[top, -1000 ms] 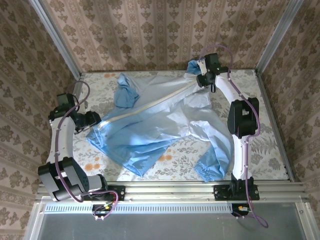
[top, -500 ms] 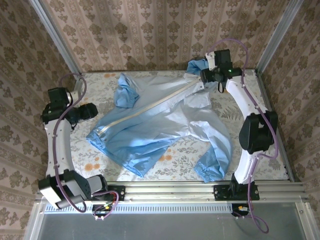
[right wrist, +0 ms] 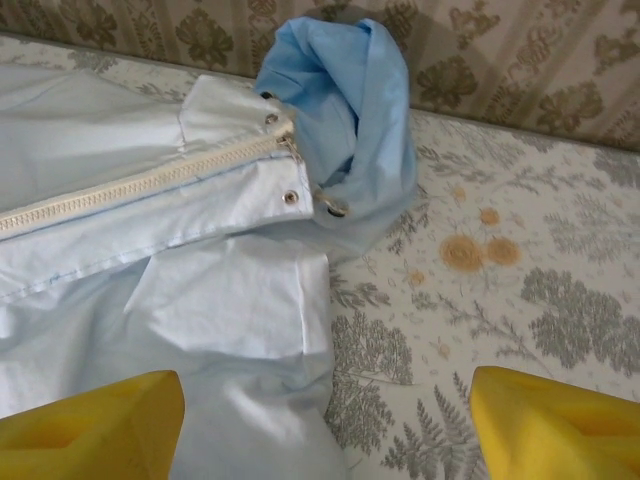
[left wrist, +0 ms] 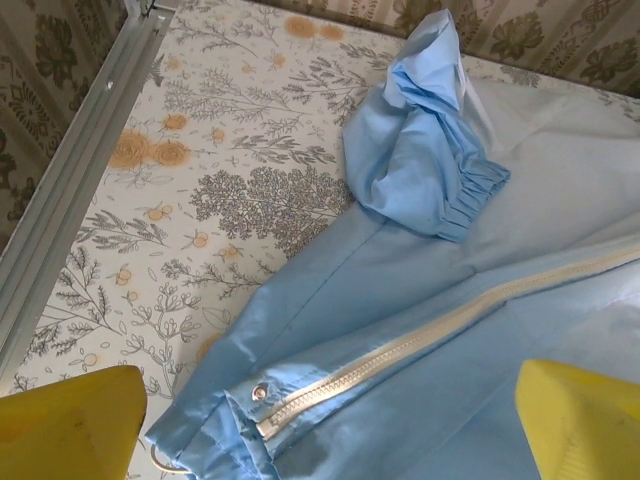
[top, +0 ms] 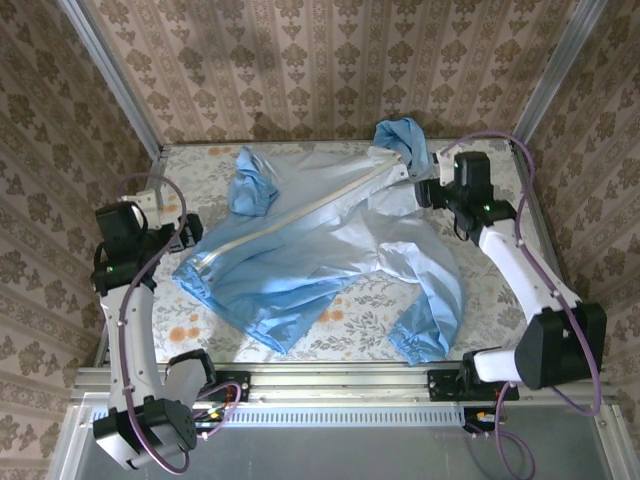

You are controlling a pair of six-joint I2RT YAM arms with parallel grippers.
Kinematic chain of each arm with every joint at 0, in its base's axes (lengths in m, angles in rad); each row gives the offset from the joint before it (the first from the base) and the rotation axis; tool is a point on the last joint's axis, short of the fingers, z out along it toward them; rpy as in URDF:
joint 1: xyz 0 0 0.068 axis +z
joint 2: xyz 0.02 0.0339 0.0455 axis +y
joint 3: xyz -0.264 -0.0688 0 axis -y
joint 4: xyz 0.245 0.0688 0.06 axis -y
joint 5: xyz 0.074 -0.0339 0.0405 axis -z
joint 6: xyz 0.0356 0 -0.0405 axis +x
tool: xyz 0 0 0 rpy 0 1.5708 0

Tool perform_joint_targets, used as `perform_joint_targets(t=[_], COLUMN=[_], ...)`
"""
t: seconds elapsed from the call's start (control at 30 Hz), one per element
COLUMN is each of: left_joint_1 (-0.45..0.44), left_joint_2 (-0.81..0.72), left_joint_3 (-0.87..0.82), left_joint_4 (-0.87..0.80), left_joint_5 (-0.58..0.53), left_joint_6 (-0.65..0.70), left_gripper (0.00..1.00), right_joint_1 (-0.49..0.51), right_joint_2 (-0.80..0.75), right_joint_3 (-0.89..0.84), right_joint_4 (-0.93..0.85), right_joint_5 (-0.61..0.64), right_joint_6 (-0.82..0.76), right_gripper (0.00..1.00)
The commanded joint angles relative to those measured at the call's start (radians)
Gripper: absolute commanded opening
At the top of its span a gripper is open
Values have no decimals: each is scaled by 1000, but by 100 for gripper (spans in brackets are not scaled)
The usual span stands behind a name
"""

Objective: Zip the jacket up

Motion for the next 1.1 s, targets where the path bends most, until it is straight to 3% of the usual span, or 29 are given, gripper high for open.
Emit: perform_joint_targets(t=[0.0,0.17,0.3,0.37,0.53,0.73,0.9,1.07], left_joint_1=[7,-6,-36,-51,-107,-180,-192,-193], left_joint_2=[-39,-123,-186,-214,-229,-96,61,237], left_joint_3=[-88,-301,-460,-506,-562,-626,-691,-717], left_joint_4=[193,460,652,687,741,878,1093,1314], left_joint_5=[23,-12,-58,-86,-265,-279,-232,-229], left_joint_6=[8,-35,-12,38,14,30,17,26], left_gripper=[100,100,100,100,100,100,100,100], right_joint_1=[-32,-85,-122,-125,-125,-126,-127,-130], right_joint_2=[-66,-133,-149,-144,-109,-69,18,116], right_joint_3=[-116,-323,-467,-501,-615,-705,-733,-729], right_joint_4=[142,324,474,494,669,886,1059,1125], right_joint_5=[33,-8,35,89,114,122,85,38], right_joint_6=[67,145,211,223,229,212,190,178], right_gripper=[77,84,99,100,100,100,100,100])
